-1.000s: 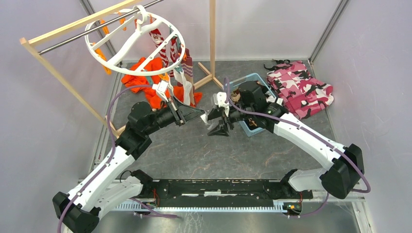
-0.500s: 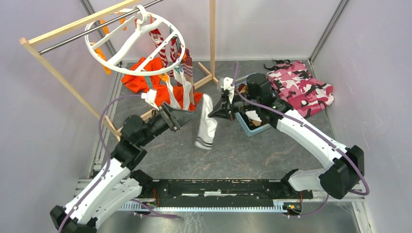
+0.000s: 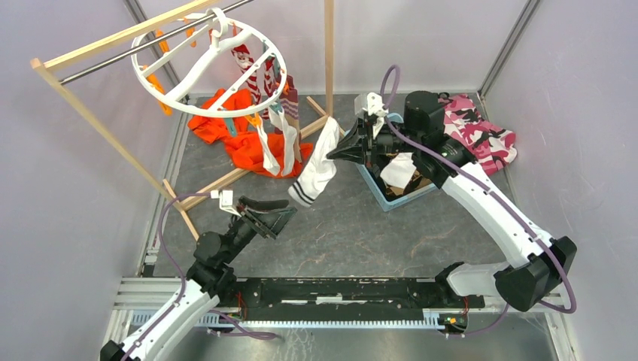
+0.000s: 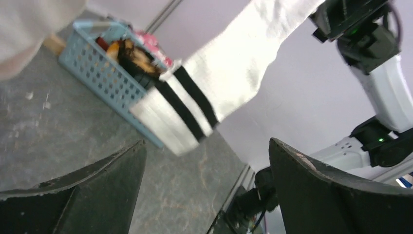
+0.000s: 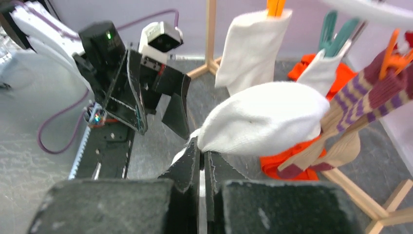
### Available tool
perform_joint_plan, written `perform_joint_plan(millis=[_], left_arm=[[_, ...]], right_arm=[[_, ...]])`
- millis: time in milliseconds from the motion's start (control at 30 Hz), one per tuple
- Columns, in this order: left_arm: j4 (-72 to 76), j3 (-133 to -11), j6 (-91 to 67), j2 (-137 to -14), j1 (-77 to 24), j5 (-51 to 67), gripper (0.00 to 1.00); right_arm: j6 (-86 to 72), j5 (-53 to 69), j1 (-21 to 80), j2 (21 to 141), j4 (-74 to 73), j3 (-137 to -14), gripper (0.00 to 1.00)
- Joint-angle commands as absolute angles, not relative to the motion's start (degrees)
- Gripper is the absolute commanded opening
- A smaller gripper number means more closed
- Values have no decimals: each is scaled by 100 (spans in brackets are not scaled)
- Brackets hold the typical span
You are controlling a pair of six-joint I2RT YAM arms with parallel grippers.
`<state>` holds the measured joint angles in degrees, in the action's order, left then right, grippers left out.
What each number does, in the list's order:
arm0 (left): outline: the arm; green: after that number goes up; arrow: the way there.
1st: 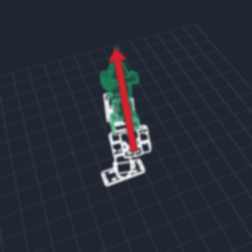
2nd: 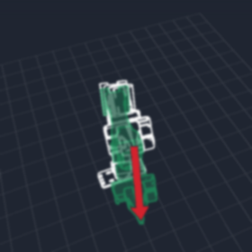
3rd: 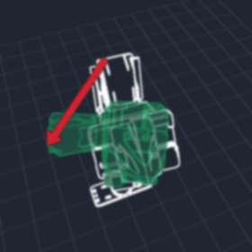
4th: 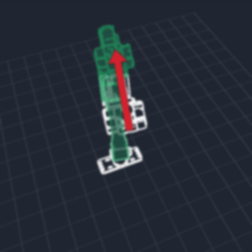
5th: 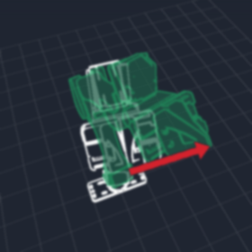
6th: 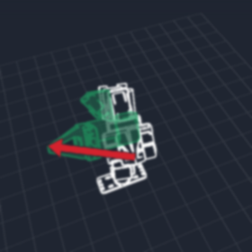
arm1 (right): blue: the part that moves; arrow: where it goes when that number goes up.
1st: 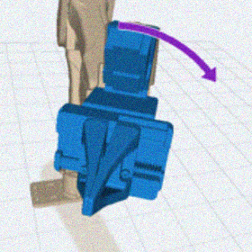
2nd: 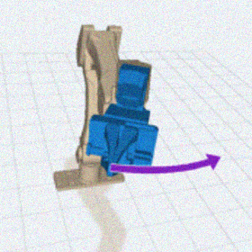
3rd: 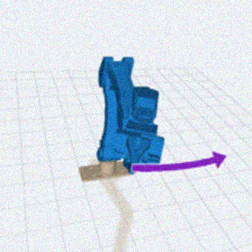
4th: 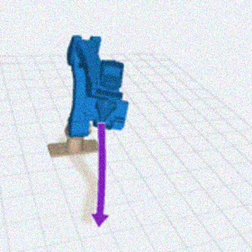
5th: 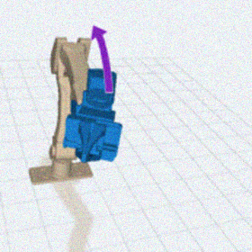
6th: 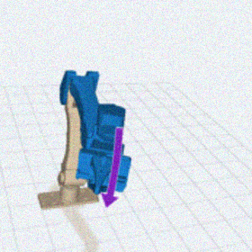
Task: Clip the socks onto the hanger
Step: Adjust the sock.
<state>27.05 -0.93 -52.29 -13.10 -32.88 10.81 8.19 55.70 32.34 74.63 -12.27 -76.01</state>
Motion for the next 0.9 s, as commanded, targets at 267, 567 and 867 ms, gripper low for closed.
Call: perform_joint_plan(millis=[267, 567, 867], left_arm=[[6453, 15, -4934, -3372, -3305, 1197, 100], [7777, -611, -5032, -4936, -3305, 1543, 100], [8590, -1601, -5403, -5779, -3322, 2138, 94]], right_arm=[[-1750, 6018, 3189, 7742, 1220, -8384, 0], [-2253, 5977, 3193, 7733, 1685, -8675, 0], [-2443, 5958, 3191, 7698, 1906, -8475, 0]])
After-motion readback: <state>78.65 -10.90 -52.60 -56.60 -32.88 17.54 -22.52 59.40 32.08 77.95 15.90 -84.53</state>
